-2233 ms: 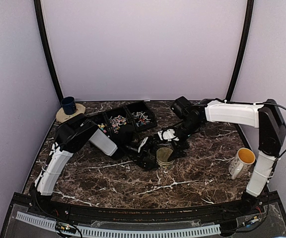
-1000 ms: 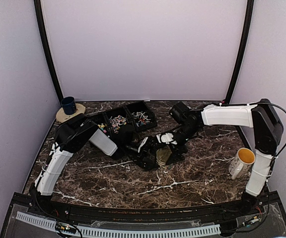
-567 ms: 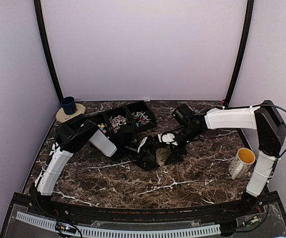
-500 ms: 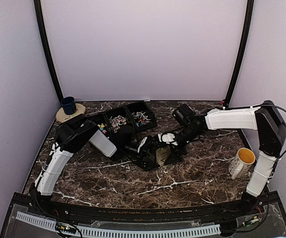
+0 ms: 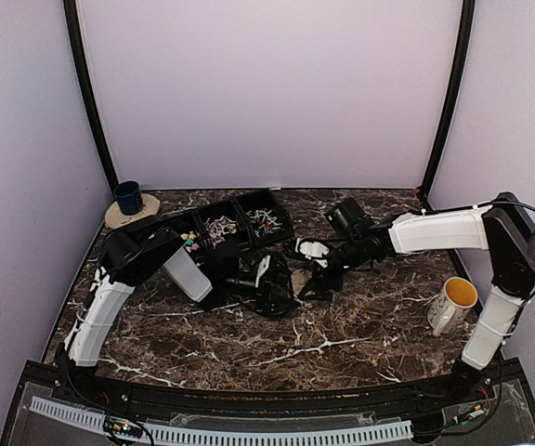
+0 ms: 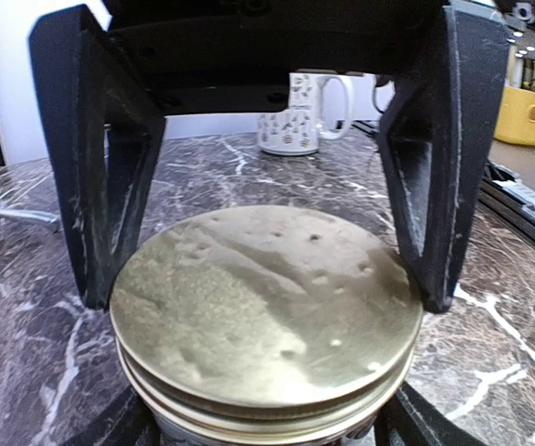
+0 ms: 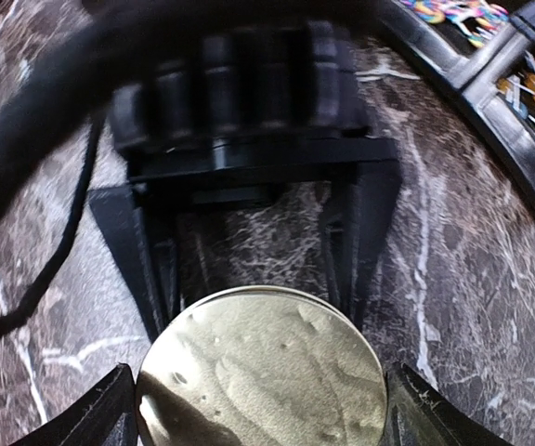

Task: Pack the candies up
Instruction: Screw the bottle lid onto the packing bottle.

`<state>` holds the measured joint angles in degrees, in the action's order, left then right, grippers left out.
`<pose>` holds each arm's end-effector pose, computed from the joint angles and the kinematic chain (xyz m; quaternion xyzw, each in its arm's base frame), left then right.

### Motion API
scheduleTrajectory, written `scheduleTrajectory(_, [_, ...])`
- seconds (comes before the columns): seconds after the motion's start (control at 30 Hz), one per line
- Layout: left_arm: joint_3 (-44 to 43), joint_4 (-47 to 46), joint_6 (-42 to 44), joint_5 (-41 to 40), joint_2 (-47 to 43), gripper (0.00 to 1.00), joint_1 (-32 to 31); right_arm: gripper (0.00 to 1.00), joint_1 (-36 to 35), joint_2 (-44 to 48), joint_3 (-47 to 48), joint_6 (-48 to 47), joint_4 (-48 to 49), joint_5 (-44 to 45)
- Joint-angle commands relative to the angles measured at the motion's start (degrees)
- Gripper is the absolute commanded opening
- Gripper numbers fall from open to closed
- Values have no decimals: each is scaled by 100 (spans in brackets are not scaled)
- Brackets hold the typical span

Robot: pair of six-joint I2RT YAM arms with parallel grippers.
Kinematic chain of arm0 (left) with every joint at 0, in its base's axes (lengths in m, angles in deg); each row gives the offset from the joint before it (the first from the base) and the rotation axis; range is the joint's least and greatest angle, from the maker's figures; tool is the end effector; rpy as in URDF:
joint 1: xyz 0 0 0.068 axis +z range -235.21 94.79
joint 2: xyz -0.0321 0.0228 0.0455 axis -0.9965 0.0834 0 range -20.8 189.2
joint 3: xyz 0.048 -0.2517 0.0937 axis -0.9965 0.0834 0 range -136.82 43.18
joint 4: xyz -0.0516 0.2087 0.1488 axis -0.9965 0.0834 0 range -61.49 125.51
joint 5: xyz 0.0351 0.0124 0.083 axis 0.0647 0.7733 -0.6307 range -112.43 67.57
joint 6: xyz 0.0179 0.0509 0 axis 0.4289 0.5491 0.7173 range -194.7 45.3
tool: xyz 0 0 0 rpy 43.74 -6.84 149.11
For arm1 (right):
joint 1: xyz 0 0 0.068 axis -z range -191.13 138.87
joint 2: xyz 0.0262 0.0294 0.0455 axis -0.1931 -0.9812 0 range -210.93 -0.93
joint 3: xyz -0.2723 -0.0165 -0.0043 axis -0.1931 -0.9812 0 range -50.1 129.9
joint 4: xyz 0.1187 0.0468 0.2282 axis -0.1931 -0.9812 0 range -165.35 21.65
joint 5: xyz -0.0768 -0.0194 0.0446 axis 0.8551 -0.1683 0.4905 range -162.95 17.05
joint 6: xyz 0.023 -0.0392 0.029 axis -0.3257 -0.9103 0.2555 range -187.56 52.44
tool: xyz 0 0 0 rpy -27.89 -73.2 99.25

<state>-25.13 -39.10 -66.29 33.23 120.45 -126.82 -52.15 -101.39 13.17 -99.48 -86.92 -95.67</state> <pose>0.3161 -0.3201 0.0534 0.5613 0.4595 -0.5008 0.4722 0.2621 0.2464 0.1846 -0.6036 0.7190 0.2105 0.2727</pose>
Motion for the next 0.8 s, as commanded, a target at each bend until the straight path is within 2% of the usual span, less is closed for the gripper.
scheduleTrajectory(0.0, [559, 998, -640, -1609, 328, 74, -13, 80, -124, -12, -439, 1383, 553, 408])
scheduleTrajectory(0.2, [748, 1197, -792, -2760, 26, 74, -216, 79, -199, 11, -599, 2472, 1110, 1190])
scheduleTrajectory(0.37, [753, 1402, -802, -3261, -120, 75, -378, 80, -400, -150, -421, 3115, 1173, 1883])
scheduleTrajectory(0.53, [766, 1479, -850, -3547, -195, 75, -460, 81, -491, -219, -292, 3575, 1165, 2335])
scheduleTrajectory(0.77, [762, 1473, -850, -3547, -186, 76, -471, 87, -529, -20, -213, 3684, 1021, 2587])
